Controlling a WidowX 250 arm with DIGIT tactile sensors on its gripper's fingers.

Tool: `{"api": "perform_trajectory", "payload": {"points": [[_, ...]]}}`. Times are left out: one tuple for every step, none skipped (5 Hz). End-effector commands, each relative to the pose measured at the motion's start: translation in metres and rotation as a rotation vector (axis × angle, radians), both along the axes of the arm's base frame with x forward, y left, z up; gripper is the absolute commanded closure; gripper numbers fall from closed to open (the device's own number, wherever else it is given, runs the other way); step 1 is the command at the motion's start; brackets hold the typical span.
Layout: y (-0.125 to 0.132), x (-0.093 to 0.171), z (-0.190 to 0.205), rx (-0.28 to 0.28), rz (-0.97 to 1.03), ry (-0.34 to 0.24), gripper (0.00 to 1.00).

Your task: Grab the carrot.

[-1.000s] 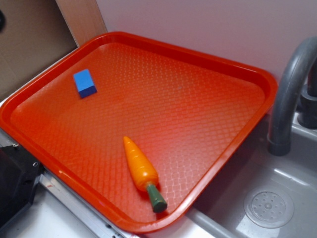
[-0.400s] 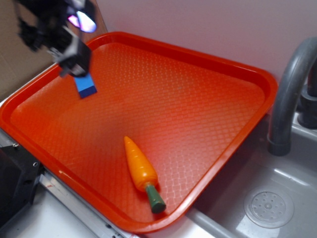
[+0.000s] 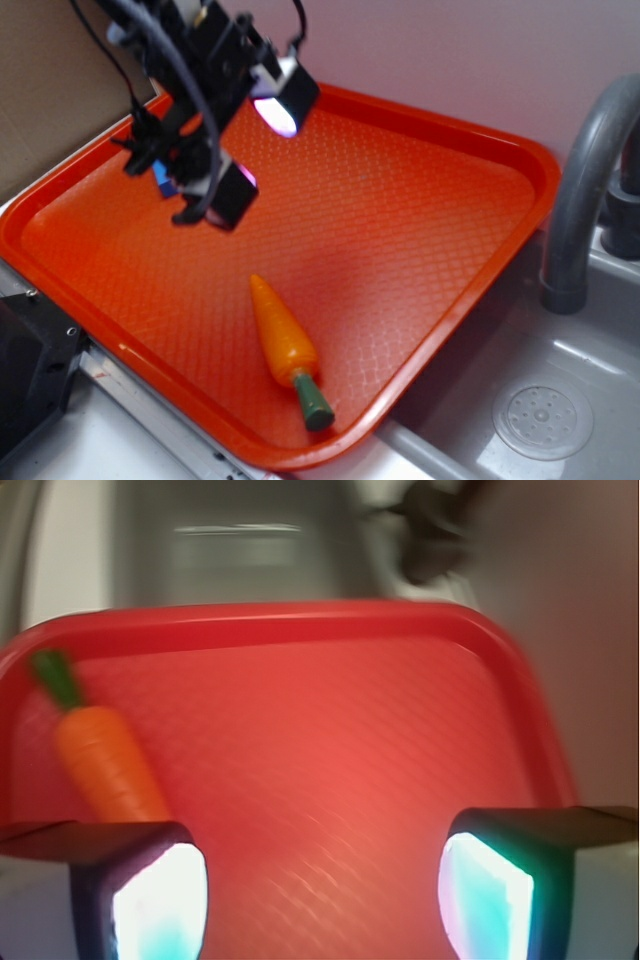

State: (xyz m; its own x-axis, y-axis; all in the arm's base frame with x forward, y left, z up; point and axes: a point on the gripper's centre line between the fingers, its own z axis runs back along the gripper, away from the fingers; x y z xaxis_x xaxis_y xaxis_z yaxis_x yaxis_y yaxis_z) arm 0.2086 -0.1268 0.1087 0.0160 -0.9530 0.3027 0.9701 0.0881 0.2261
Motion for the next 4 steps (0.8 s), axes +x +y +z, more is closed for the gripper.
{"api": "perform_trajectory", "payload": {"points": [[-0.015,-0.042,-0.027,-0.041,-0.503,0.105,0.00],[-0.007,-0.049,-0.036,-0.029,-0.752,0.133,0.00],[-0.011,-0.055,-0.056,0.039,-0.975,0.190,0.00],[-0.019,-0.059,-0.068,0.038,-0.984,0.213,0.00]]}}
